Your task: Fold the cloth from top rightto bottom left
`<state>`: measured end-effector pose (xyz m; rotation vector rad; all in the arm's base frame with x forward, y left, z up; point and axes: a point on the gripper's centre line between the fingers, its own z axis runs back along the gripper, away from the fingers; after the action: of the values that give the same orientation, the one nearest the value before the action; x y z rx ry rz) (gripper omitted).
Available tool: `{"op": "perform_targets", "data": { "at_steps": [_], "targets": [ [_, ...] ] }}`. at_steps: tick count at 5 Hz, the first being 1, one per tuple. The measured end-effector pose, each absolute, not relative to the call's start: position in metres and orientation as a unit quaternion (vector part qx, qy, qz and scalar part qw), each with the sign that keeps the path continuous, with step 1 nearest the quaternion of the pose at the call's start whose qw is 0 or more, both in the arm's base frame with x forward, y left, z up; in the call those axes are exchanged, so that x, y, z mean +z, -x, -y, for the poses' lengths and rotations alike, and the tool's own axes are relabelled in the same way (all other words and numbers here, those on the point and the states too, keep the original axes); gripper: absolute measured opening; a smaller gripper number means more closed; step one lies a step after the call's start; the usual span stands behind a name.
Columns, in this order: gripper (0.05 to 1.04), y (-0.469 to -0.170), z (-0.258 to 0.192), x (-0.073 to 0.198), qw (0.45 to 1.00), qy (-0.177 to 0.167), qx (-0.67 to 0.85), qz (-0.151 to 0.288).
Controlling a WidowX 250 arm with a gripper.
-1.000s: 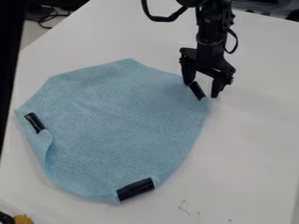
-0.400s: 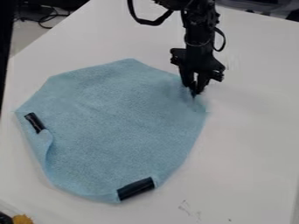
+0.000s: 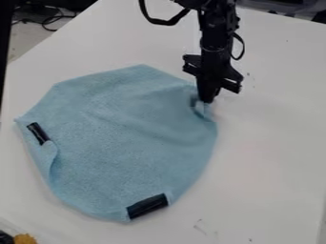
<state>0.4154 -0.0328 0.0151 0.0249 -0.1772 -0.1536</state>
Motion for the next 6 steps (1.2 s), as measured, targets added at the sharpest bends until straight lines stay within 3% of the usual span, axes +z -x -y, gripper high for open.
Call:
{"op": "perform_targets", "data": {
  "at_steps": [1,2,3,5,6],
  "targets": [
    [0.060,-0.406,0.037,0.062,0.990,-0.032,-0.053,0.127],
    [0.058,-0.376,0.010,0.102,0.984,-0.030,0.013,0.178],
    [0.058,-0.336,-0.040,0.123,0.972,-0.023,0.094,0.213],
    [0.058,-0.238,-0.134,0.113,0.944,-0.001,0.244,0.224],
    [0.058,-0.205,-0.179,0.099,0.931,0.013,0.290,0.223]
  ]
}}
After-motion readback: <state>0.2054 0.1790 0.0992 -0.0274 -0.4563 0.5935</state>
